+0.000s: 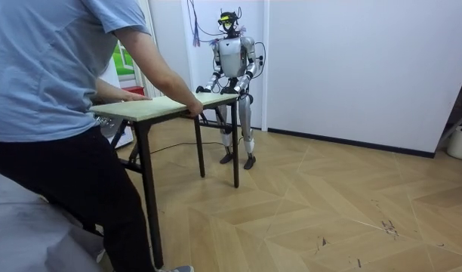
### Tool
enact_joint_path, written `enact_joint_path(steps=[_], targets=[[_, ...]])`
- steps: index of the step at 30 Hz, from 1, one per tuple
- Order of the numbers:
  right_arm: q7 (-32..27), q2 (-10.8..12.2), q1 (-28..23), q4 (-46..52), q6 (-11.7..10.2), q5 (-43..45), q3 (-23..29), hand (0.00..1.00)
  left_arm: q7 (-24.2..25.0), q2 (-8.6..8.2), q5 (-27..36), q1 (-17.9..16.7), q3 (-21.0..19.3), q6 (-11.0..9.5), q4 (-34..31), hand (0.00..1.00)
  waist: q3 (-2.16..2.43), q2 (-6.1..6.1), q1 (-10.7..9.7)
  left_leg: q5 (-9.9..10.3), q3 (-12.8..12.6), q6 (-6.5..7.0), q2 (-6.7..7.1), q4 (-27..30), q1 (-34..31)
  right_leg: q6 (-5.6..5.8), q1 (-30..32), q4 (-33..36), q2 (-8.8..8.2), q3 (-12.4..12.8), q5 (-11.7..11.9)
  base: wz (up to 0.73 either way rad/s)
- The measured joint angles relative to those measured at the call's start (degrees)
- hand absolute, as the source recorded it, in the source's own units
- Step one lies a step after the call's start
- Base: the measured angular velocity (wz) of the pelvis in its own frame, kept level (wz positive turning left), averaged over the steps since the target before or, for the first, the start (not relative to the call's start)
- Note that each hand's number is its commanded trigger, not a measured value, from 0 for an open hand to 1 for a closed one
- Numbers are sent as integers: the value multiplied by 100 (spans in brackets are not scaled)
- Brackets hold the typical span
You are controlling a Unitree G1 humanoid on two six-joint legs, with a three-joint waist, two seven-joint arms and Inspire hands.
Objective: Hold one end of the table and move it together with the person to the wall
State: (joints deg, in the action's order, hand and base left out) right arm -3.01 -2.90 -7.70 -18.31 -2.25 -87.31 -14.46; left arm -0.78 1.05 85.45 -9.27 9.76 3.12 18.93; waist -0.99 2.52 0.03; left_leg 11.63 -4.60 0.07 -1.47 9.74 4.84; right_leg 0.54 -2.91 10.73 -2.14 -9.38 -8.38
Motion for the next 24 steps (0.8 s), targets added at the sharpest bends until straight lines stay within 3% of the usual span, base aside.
enact_joint_path(steps=[12,16,24], targets=[[10,-4,-448,832,-156,27,-10,100,55,-200,-1190,-379,126,-374,-718,100,-1,-80,-5,-2,6,3,9,34,-179,5,187,-13,-7,-6,-4,0],[10,-42,-637,1120,-226,41,-14,100,53,-208,-1241,-513,289,-510,-905,100,-1,-80,19,-1,5,3,9,14,-180,5,195,-11,-8,-5,-4,0],[-1,-98,-670,1234,-292,32,-15,100,27,-208,-1248,-515,404,-585,-986,100,-10,-92,15,-2,3,3,8,42,-216,5,217,-4,-8,-9,-4,0]])
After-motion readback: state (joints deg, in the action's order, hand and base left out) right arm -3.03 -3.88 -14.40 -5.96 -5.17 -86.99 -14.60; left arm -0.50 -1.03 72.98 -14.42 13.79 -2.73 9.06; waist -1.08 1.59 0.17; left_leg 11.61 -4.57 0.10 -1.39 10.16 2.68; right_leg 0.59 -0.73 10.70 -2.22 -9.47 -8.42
